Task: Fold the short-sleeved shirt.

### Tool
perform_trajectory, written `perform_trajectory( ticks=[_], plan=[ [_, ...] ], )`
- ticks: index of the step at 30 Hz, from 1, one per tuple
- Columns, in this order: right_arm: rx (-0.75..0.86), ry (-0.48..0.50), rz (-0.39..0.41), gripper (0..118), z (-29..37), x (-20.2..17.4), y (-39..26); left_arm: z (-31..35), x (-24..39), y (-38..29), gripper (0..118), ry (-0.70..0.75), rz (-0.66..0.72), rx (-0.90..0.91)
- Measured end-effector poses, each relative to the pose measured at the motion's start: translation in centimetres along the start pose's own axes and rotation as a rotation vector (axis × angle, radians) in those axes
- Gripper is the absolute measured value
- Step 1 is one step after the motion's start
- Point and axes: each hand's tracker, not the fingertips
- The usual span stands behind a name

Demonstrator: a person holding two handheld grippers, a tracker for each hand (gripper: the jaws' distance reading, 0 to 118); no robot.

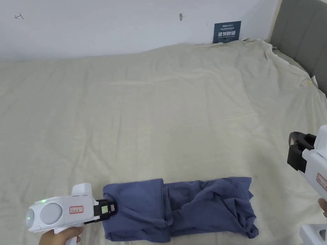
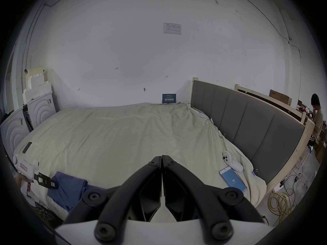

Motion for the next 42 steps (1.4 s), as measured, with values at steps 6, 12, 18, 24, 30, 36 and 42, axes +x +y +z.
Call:
perform_trajectory(
  ticks=[6, 12, 18, 24, 30, 36, 42],
  plan=[
    [0.016, 0.031, 0.006, 0, -0.2, -1.0, 0.6, 4.7, -1.8, -0.1, 3, 0.052, 0.011, 0.045],
    [0.024, 0.062, 0.01, 0, -0.3, -2.0, 0.9, 8.8, -4.5, -0.5, 3, 0.142, 0.043, 0.07],
    [0.032, 0.078, 0.008, 0, -0.4, -2.2, 1.0, 11.2, -4.9, 0.0, 3, 0.197, 0.04, 0.079],
    [0.039, 0.081, 0.006, 0, -0.4, -1.9, 1.1, 10.7, 1.0, 2.0, 3, 0.103, -0.031, 0.079],
    [0.047, 0.075, 0.0, 0, -0.2, -1.1, 1.2, 7.4, 9.4, 3.4, 3, 0.001, -0.149, 0.013],
    [0.049, 0.061, -0.013, 0, 0.2, -0.2, 0.9, 1.1, 16.0, 3.5, 3, -0.07, -0.243, -0.094],
    [0.042, 0.04, -0.024, 0, 0.6, 0.7, 0.5, -5.6, 21.2, 1.3, 3, -0.087, -0.314, -0.214]
  ],
)
